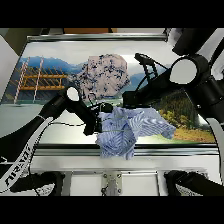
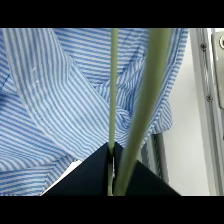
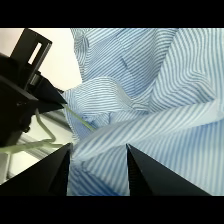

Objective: Fold the clothes and pants, and hang the long-sleeved shirts on hangers.

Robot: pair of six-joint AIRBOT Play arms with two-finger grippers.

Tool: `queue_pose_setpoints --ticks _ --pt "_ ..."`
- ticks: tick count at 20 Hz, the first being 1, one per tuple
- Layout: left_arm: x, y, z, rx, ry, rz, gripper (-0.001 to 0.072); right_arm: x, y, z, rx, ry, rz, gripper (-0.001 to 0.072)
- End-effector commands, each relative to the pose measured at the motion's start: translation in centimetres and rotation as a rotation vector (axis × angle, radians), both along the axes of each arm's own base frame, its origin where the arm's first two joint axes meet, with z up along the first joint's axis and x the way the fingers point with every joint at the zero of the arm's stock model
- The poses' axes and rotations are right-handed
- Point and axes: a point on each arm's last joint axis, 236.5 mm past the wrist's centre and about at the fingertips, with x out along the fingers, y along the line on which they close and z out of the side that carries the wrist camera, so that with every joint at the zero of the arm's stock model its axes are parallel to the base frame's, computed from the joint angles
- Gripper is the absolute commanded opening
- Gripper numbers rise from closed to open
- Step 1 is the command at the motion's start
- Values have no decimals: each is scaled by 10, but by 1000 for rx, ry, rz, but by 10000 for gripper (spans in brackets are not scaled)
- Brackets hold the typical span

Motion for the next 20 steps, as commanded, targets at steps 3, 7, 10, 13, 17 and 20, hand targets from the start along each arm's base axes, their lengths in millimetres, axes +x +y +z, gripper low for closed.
queue_pose_setpoints --ticks 3,7,10,13,17,20 --pt "-2 1 1 2 6 -5 11 -6 -40 13 -2 -51 176 380" --pt "-1 1 1 1 5 -4 11 -1 -63 48 151 -176 287 378" --pt "-1 1 0 1 5 -4 11 10 -79 55 181 -195 232 379" --pt "-2 1 1 2 7 -5 11 2 -83 81 311 -422 516 380" --pt "-3 2 1 3 12 -9 10 -12 -131 84 530 -596 546 380" --pt "-5 3 1 4 19 -13 11 -30 -162 42 520 -654 443 380"
